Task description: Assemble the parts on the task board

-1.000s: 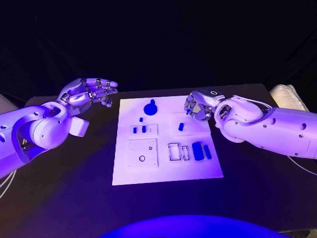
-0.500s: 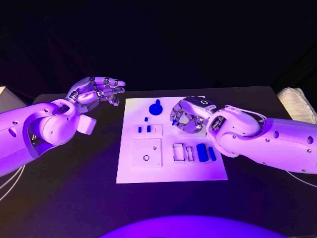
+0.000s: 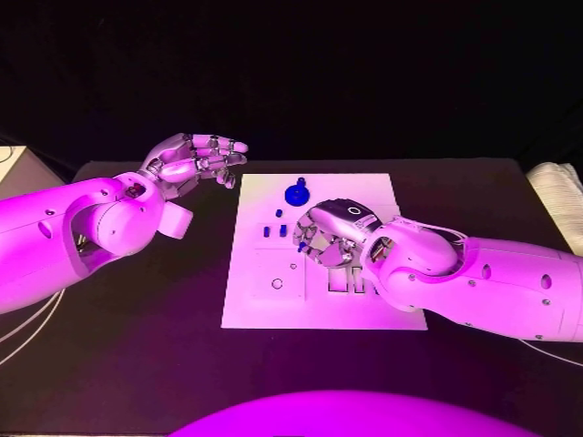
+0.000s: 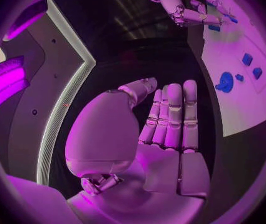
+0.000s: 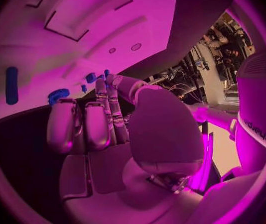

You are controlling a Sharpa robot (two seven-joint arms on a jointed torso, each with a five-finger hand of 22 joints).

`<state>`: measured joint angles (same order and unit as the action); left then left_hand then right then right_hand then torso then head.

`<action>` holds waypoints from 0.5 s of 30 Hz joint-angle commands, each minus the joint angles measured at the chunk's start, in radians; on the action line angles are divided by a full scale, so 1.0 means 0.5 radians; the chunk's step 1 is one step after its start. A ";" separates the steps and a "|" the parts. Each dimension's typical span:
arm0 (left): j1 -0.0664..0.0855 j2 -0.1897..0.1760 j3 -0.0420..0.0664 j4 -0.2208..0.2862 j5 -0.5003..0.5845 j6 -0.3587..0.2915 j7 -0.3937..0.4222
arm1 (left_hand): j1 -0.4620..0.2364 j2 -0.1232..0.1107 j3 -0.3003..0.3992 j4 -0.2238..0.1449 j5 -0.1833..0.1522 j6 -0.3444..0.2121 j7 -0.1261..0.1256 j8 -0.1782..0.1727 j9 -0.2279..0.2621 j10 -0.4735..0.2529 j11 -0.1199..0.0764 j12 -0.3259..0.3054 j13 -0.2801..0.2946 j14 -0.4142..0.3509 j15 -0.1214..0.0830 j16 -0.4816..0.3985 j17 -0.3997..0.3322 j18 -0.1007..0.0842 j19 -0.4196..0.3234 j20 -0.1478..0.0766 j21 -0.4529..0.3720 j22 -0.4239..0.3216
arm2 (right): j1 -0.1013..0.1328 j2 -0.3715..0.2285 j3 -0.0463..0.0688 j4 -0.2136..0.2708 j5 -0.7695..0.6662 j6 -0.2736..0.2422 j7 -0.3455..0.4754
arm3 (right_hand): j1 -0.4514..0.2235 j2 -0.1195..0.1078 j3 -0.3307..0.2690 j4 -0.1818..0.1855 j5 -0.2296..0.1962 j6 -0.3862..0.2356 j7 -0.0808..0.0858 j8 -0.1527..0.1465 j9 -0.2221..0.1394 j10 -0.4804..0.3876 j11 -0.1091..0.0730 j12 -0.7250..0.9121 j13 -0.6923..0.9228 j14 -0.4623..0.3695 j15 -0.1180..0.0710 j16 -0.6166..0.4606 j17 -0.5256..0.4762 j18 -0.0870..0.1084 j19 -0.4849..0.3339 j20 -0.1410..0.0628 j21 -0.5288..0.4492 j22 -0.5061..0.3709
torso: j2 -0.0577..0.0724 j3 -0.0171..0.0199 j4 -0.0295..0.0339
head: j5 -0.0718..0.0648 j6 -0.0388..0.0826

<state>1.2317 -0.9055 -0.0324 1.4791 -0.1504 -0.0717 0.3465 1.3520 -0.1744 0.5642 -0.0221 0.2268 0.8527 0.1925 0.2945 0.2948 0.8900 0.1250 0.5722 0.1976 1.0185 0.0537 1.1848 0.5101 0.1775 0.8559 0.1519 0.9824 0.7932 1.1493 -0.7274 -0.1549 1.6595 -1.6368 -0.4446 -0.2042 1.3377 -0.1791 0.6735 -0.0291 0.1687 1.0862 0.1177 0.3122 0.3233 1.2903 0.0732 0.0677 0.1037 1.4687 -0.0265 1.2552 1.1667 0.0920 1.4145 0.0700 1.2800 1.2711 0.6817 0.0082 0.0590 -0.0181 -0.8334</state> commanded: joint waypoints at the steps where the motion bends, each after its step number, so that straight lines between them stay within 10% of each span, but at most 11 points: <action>1: 0.000 0.003 0.002 0.010 -0.006 0.020 0.005 | 0.011 0.012 -0.010 -0.001 0.008 -0.016 -0.003 0.007 0.002 -0.016 0.003 0.012 0.003 -0.003 0.001 -0.007 -0.003 0.016 0.013 0.001 -0.008 -0.002 | -0.016 0.022 -0.002 -0.015 -0.074 0.028 0.002 | -0.002 0.023 0.017 -0.003 0.006 0.008 -0.001 0.013 0.004 0.065 -0.053 0.012 0.003 0.075 -0.013 0.005 -0.004 -0.036 0.007 0.001 0.007 -0.003 | 0.002 0.0029 0.000 | 0.014 -0.013; 15: 0.000 -0.001 0.002 0.014 -0.006 0.023 0.000 | 0.011 0.012 -0.010 -0.001 0.008 -0.016 -0.003 0.007 0.002 -0.016 0.003 0.012 0.003 -0.003 0.001 -0.007 -0.003 0.016 0.013 0.001 -0.008 -0.002 | -0.038 0.064 -0.010 -0.030 -0.096 0.048 -0.012 | -0.003 0.024 0.019 -0.006 0.008 0.006 0.000 0.013 0.007 0.065 -0.052 0.010 0.004 0.074 -0.012 0.005 -0.006 -0.036 0.007 0.001 0.009 -0.001 | 0.001 0.0046 -0.003 | 0.032 -0.046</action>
<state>1.2316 -0.9068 -0.0324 1.4830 -0.1507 -0.0717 0.3439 1.3520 -0.1744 0.5642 -0.0221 0.2268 0.8527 0.1925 0.2945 0.2948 0.8900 0.1250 0.5722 0.1975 1.0185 0.0537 1.1848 0.5102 0.1775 0.8559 0.1518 0.9825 0.7933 1.1315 -0.6969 -0.1600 1.6443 -1.6646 -0.4356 -0.2084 1.3378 -0.1792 0.6763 -0.0322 0.1685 1.0845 0.1191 0.3156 0.3275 1.2903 0.0732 0.0720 0.1042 1.4688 -0.0264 1.2552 1.1646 0.0920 1.4145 0.0700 1.2799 1.2709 0.6825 0.0102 0.0579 -0.0029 -0.8535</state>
